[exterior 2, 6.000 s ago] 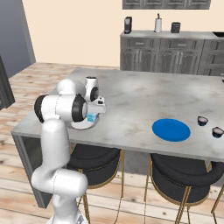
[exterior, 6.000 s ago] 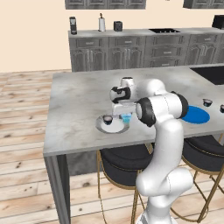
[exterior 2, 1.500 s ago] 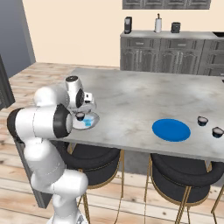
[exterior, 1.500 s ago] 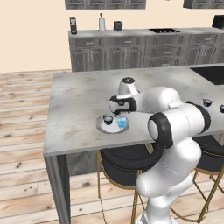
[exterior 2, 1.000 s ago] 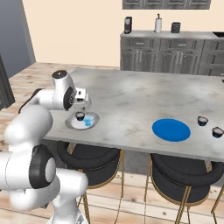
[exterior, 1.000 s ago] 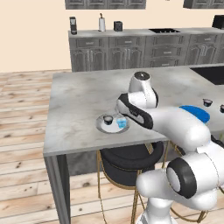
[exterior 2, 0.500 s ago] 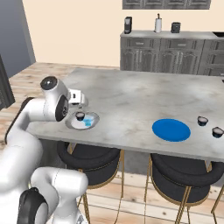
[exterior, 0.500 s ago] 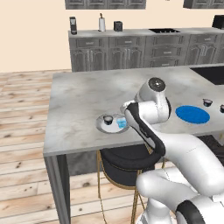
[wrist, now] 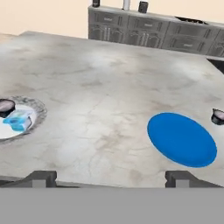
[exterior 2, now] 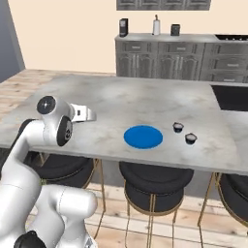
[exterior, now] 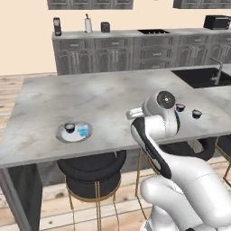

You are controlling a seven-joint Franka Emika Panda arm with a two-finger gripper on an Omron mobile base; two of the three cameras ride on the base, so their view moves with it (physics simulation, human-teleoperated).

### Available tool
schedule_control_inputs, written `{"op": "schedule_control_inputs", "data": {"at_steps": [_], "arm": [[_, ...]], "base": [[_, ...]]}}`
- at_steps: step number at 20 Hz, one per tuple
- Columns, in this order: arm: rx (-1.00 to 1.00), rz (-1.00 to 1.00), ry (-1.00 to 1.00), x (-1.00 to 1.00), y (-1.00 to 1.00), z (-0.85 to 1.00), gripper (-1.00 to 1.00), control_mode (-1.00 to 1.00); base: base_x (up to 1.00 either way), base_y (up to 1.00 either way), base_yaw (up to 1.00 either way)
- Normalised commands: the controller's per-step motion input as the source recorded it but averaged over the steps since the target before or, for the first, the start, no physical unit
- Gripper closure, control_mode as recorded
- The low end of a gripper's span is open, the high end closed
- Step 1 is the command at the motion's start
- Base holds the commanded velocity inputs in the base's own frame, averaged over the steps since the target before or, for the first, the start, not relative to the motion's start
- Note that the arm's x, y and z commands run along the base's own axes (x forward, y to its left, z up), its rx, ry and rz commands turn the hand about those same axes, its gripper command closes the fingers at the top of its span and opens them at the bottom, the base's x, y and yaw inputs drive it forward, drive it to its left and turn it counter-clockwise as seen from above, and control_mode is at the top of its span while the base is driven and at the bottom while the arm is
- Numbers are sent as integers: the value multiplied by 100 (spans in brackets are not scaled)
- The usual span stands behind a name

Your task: Place two yogurt containers on each plate.

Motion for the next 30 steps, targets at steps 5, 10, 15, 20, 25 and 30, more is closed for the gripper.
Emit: {"op": "schedule_control_inputs", "data": {"at_steps": [5,10,15,20,25,30], "arm": [[0,0,0,0,0,0,-100,100],[0,0,0,0,0,0,-100,100],[0,0,0,0,0,0,-100,100],[0,0,0,0,0,0,-100,100],[0,0,0,0,0,0,-100,100],[0,9,11,59,4,-5,-100,-100]], "base": [[0,-100,-4],[19,-91,-3],[80,6,0],[95,64,8],[100,10,28],[37,0,10]]}}
